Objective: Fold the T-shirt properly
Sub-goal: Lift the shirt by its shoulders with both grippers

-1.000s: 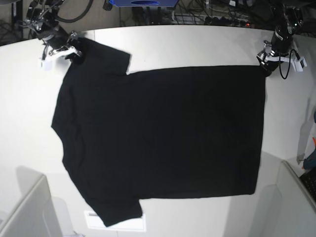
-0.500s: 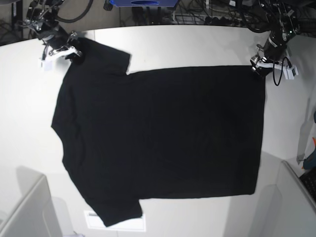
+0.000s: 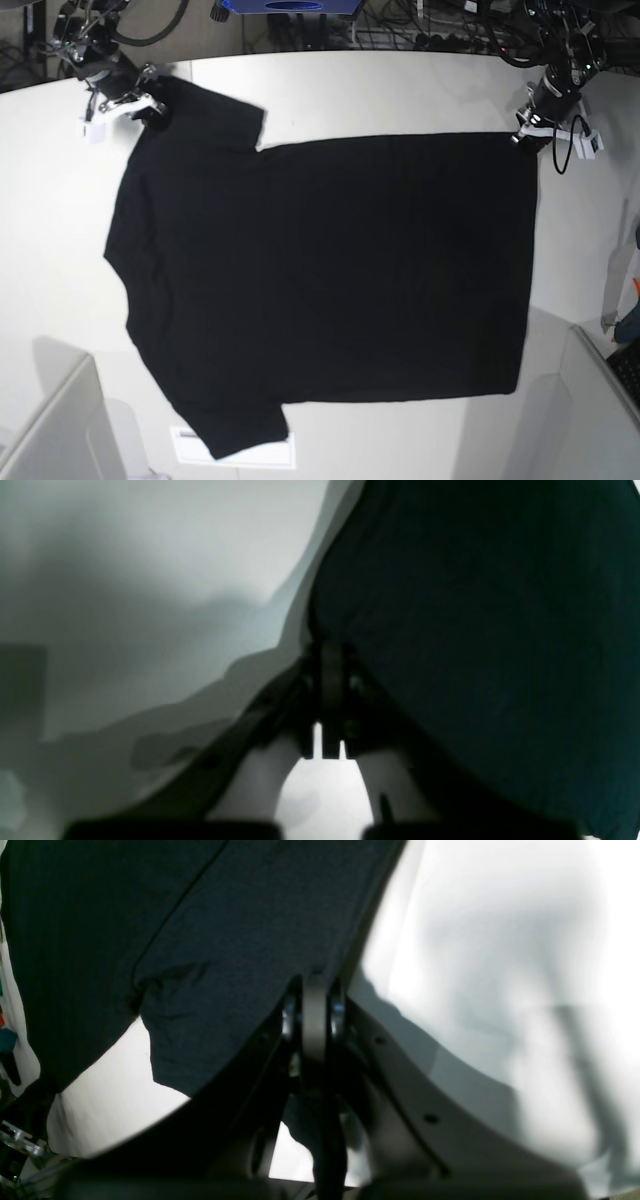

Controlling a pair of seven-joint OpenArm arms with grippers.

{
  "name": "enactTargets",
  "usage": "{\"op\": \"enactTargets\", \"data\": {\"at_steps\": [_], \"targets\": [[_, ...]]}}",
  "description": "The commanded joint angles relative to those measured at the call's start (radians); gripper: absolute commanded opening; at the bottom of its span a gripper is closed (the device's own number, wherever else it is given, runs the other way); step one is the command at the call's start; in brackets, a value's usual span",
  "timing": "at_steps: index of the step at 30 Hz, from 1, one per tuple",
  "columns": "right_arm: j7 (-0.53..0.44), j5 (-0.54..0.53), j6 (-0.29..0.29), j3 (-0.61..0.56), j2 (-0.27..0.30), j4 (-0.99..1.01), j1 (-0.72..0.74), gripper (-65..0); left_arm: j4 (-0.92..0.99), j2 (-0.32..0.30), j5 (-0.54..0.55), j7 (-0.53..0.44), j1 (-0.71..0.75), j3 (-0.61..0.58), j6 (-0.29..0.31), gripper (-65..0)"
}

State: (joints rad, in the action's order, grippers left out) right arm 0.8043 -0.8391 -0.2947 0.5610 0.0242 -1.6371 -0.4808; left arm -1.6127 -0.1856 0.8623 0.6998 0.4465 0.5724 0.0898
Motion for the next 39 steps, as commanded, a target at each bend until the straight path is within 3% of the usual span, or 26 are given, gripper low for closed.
{"op": "enactTargets", "data": {"at_steps": [1,13,19,23,30,32,36,39], "targets": [[0.007,0.010,0.012,0.003,0.006,-0.021,-0.014,-65.0,-0.027,-0.013,0.011,-0.015,0.005,0.002,0.008,-65.0],[0.007,0.007,0.012,0.004,-0.002,-0.249,-0.140,-65.0,-0.240,-0.067,0.011,-0.013,0.231,0.010,0.008,-65.0],[0.022,-0.139,0.012,0.070,0.001,-0.265,-0.178,-65.0,-0.341,-0.062,0.015,-0.013,0.323,0.061,0.008,-65.0],[0.103,-0.191,0.012,0.115,0.006,-0.265,-0.155,-65.0,-0.358,-0.065,0.018,-0.013,0.341,0.071,0.009,-65.0],[0.238,-0.190,0.016,0.124,0.003,-0.265,-0.028,-65.0,-0.383,-0.062,0.024,-0.012,0.323,0.064,0.009,-65.0],[0.269,-0.190,0.024,0.124,0.004,-0.265,0.003,-65.0,-0.383,-0.065,0.070,0.010,0.323,0.070,0.009,-65.0],[0.303,-0.190,0.094,0.116,0.004,-0.265,0.057,-65.0,-0.380,-0.082,0.231,0.082,0.311,0.126,0.006,-65.0],[0.304,-0.190,0.105,0.116,0.006,-0.265,0.095,-65.0,-0.380,-0.085,0.274,0.120,0.278,0.162,0.006,-65.0]]}}
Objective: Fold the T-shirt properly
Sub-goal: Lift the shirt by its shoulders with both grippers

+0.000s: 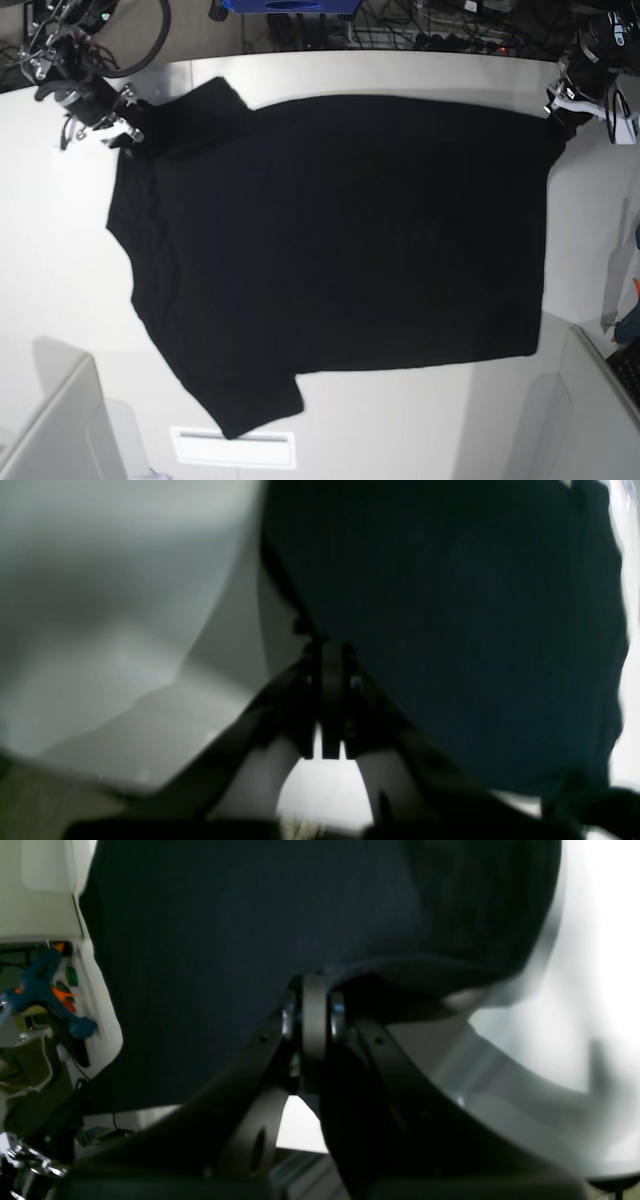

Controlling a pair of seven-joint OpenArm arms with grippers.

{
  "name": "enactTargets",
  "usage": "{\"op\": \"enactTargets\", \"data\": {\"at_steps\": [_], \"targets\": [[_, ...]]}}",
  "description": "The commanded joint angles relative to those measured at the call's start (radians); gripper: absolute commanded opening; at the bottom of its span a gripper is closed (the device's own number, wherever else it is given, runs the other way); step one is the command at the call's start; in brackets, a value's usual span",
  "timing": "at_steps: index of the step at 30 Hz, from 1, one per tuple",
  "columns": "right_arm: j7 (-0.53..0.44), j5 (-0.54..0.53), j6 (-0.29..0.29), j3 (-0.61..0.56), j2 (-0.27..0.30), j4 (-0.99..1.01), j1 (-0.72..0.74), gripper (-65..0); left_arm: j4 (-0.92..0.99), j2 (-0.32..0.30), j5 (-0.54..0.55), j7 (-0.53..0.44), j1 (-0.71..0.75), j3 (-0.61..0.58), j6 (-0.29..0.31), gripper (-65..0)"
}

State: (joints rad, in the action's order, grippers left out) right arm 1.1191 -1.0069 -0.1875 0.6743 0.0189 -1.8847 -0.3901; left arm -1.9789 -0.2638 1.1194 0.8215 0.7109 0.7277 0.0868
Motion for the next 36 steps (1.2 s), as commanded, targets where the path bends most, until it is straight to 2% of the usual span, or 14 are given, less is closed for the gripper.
{"op": "enactTargets", "data": {"at_steps": [1,3,7,9,11,14,21,25,30,36], "targets": [[-0.010,-0.022,-0.002,0.003,0.011,-0.017,0.020,-65.0,-0.013,-0.007,0.027,0.019,0.003,0.019,0.009,-65.0],[-0.007,-0.020,0.006,0.002,0.013,-0.016,0.050,-65.0,-0.012,-0.004,0.054,0.060,-0.035,0.040,0.009,-65.0],[0.051,-0.020,0.056,0.002,0.019,-0.008,0.144,-65.0,-0.009,0.018,0.101,0.157,-0.121,0.138,0.008,-65.0],[0.071,-0.019,0.058,0.002,0.019,0.014,0.194,-65.0,-0.007,0.030,0.101,0.201,-0.168,0.177,-0.015,-65.0],[0.089,0.013,0.059,0.000,0.019,0.055,0.245,-65.0,-0.007,0.034,0.075,0.249,-0.219,0.186,-0.048,-65.0],[0.109,0.082,0.059,0.000,0.017,0.113,0.317,-65.0,-0.006,0.045,0.021,0.293,-0.280,0.186,-0.057,-65.0],[0.108,0.165,0.058,-0.006,0.017,0.219,0.449,-65.0,-0.004,0.071,-0.106,0.307,-0.369,0.185,-0.055,-65.0],[0.098,0.205,0.058,-0.089,0.019,0.297,0.507,-65.0,0.030,0.070,-0.140,0.307,-0.411,0.185,-0.055,-65.0],[-0.001,0.205,0.058,-0.155,0.022,0.396,0.543,-65.0,0.054,0.068,-0.235,0.307,-0.454,0.128,-0.055,-65.0],[-0.086,0.207,0.058,-0.192,0.069,0.523,0.581,-65.0,0.099,0.070,-0.319,0.305,-0.534,0.077,-0.055,-65.0]]}}
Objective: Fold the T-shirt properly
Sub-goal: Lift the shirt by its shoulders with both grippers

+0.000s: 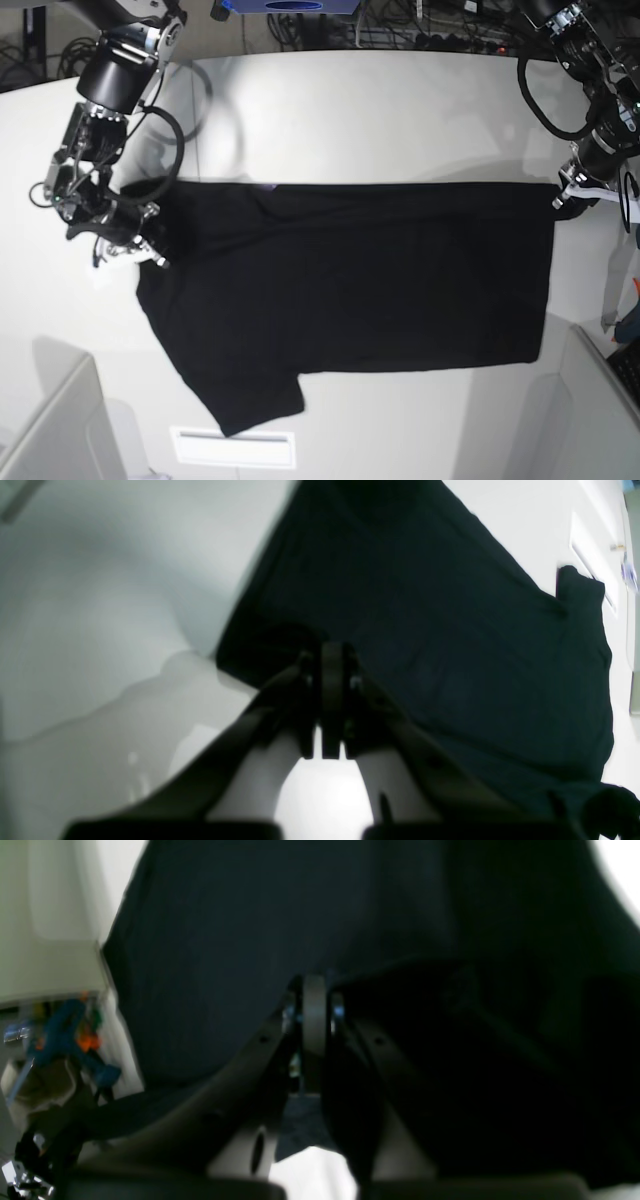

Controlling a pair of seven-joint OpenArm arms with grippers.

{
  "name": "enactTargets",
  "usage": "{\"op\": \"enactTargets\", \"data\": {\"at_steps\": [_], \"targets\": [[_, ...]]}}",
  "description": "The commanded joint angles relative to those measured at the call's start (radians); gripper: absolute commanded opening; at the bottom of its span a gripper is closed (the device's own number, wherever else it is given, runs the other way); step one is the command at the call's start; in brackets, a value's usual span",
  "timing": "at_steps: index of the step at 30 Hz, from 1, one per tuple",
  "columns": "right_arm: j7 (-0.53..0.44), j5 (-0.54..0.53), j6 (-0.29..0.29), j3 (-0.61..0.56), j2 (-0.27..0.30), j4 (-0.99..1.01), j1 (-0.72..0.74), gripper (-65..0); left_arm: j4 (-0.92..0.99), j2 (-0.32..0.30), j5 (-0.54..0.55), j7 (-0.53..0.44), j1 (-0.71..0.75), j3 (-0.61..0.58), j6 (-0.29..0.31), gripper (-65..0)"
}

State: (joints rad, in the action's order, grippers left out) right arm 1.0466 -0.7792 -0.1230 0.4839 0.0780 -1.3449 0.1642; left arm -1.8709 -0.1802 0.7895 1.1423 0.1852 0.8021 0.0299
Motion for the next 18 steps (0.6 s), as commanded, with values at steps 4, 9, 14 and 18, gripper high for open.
{"op": "enactTargets", "data": {"at_steps": [4,9,14,18], "targets": [[-0.022,-0.021,-0.007,-0.001,0.021,0.034,0.076,-65.0,0.058,-0.017,0.006,-0.015,-0.054,0.006,0.002,-65.0],[-0.024,-0.021,-0.007,-0.001,0.027,0.072,0.102,-65.0,0.112,-0.017,0.006,-0.017,-0.072,0.004,0.002,-65.0],[-0.030,-0.021,-0.007,-0.001,0.024,0.094,0.117,-65.0,0.161,-0.022,-0.003,-0.020,-0.105,-0.053,0.002,-65.0],[-0.045,-0.021,-0.007,-0.001,0.024,0.095,0.123,-65.0,0.170,-0.025,-0.071,-0.021,-0.135,-0.086,0.002,-65.0]]}}
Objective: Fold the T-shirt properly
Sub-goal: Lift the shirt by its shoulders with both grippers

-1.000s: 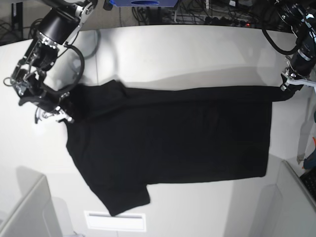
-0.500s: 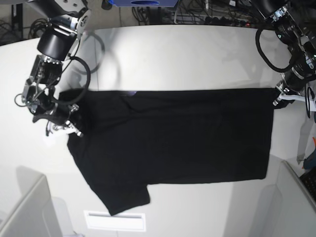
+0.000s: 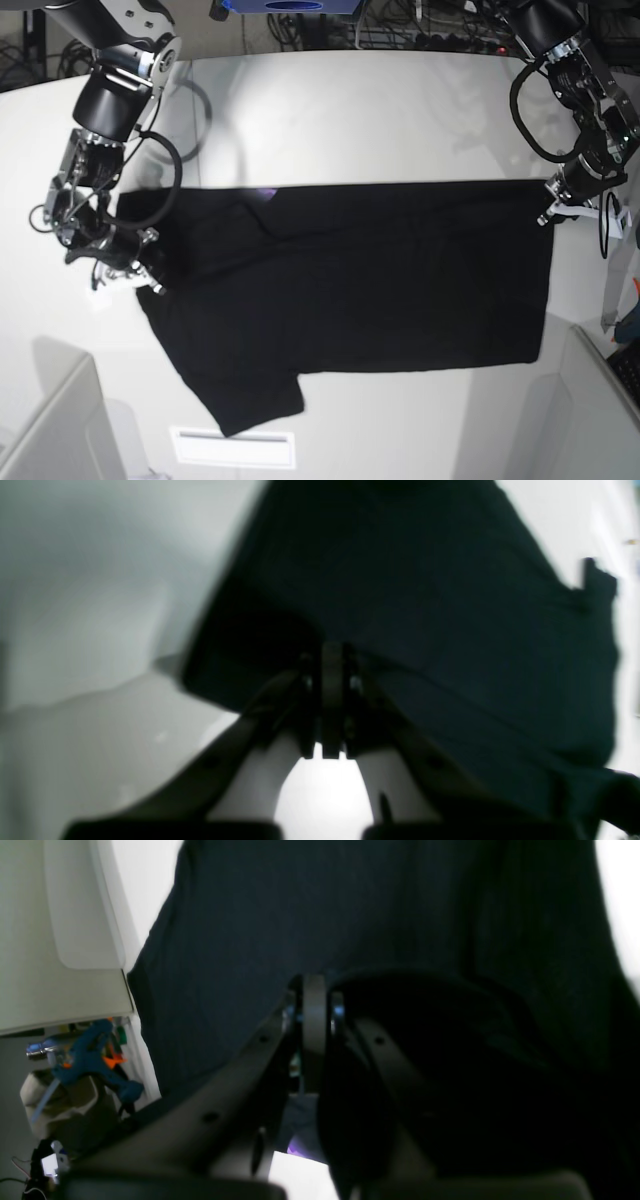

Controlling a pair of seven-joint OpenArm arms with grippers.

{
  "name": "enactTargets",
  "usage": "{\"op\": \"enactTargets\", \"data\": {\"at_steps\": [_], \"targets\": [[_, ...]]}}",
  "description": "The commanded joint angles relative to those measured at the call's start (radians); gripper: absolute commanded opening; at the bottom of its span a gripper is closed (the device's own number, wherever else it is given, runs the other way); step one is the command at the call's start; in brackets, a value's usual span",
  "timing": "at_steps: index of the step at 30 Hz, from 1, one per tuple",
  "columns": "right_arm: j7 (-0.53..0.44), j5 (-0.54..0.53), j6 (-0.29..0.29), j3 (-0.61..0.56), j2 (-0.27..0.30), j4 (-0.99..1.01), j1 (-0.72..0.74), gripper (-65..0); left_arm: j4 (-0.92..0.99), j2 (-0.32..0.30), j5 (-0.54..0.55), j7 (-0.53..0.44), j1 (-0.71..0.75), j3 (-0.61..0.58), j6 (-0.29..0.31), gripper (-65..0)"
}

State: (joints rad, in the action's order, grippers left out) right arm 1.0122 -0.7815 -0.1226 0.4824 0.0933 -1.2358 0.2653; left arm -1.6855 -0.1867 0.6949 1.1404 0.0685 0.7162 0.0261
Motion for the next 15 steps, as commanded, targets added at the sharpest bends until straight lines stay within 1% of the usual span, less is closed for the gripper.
{"op": "enactTargets", "data": {"at_steps": [1,8,15], "targets": [[-0.011,-0.019,-0.007,0.000,0.010,-0.014,0.022,-65.0,-0.015,-0.018,0.016,-0.020,-0.025,-0.007,0.007,-65.0],[-0.011,-0.019,-0.007,0.000,0.018,-0.015,0.021,-65.0,-0.014,-0.020,0.010,-0.020,-0.063,-0.005,0.007,-65.0],[-0.013,-0.019,-0.005,0.000,0.018,-0.014,0.021,-65.0,-0.005,-0.020,0.010,-0.020,-0.069,-0.005,0.005,-65.0]]}}
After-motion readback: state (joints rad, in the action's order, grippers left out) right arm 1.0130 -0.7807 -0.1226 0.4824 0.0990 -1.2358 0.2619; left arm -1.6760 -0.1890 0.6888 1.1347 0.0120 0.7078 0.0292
